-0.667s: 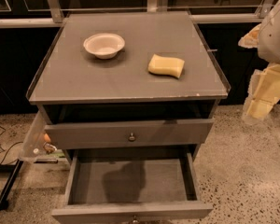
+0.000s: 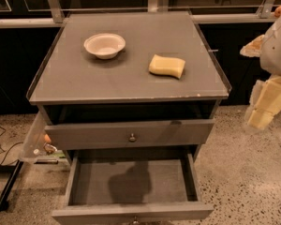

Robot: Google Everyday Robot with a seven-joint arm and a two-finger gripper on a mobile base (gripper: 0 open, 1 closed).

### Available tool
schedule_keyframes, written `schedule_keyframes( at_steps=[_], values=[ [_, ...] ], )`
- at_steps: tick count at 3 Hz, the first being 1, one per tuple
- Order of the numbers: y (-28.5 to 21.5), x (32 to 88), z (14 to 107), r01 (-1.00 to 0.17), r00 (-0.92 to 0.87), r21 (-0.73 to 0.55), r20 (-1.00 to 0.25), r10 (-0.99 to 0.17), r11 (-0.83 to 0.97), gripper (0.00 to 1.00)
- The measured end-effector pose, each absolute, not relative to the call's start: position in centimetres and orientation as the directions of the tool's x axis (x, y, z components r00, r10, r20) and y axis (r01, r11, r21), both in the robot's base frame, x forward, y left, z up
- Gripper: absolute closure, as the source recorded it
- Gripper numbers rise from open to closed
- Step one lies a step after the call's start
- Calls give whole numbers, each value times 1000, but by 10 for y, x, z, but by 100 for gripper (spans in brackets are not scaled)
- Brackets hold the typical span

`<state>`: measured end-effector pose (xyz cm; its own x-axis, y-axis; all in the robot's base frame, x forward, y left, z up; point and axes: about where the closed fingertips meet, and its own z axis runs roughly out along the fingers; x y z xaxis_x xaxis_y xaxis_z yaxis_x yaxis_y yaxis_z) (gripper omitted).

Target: Close middle drawer

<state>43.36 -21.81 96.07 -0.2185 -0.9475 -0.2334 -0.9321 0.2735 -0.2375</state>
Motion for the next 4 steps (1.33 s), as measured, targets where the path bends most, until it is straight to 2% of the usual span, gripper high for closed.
schedule_keyframes(
  at_steps=[1,2,3,4],
  values=[
    [-220,423,920,-941,-211,-199,-289,-934,274,0],
    [-218,407,868,-953,-192,-155,-353,-916,260,18],
    [-220,385,795,-965,-190,-94,-384,-903,243,42],
    [-220,378,785,-967,-195,-79,-377,-906,241,64]
  ],
)
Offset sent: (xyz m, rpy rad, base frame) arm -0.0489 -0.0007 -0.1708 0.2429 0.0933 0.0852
